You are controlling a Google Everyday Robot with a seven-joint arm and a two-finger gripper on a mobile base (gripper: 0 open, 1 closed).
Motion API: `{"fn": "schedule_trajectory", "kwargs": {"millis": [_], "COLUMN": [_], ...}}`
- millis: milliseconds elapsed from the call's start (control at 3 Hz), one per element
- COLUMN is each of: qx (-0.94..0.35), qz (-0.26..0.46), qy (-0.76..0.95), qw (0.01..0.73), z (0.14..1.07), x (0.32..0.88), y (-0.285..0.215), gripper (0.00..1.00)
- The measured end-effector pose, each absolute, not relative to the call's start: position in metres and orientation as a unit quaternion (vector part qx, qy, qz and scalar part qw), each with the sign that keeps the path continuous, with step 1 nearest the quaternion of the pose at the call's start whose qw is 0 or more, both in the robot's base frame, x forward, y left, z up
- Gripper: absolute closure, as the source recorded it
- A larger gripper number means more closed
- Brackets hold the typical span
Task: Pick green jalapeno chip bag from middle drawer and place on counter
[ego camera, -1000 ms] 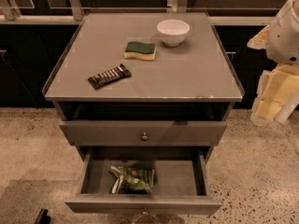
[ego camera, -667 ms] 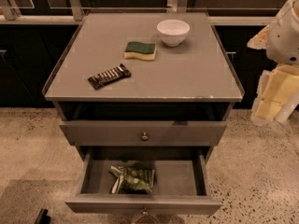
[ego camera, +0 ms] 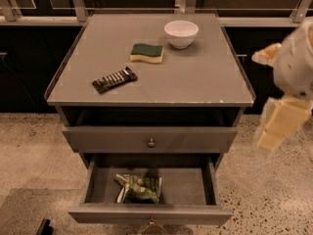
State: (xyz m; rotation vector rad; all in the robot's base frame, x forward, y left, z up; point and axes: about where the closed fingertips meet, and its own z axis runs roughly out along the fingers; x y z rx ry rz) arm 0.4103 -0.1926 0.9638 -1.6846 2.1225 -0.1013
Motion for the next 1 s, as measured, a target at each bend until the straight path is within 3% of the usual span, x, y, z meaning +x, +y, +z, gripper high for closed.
{"fn": "schedule_trajectory", "kwargs": {"millis": [667, 1000], "qx": [-0.562, -0.534], "qz": [0.101, 0.099], "qy": [0.763, 0.767], "qw": [0.303, 0.341], "z": [0.832, 0.840], "x": [0.396, 0.413], "y": [-0.163, -0.161], "gripper": [0.00, 0.00]}}
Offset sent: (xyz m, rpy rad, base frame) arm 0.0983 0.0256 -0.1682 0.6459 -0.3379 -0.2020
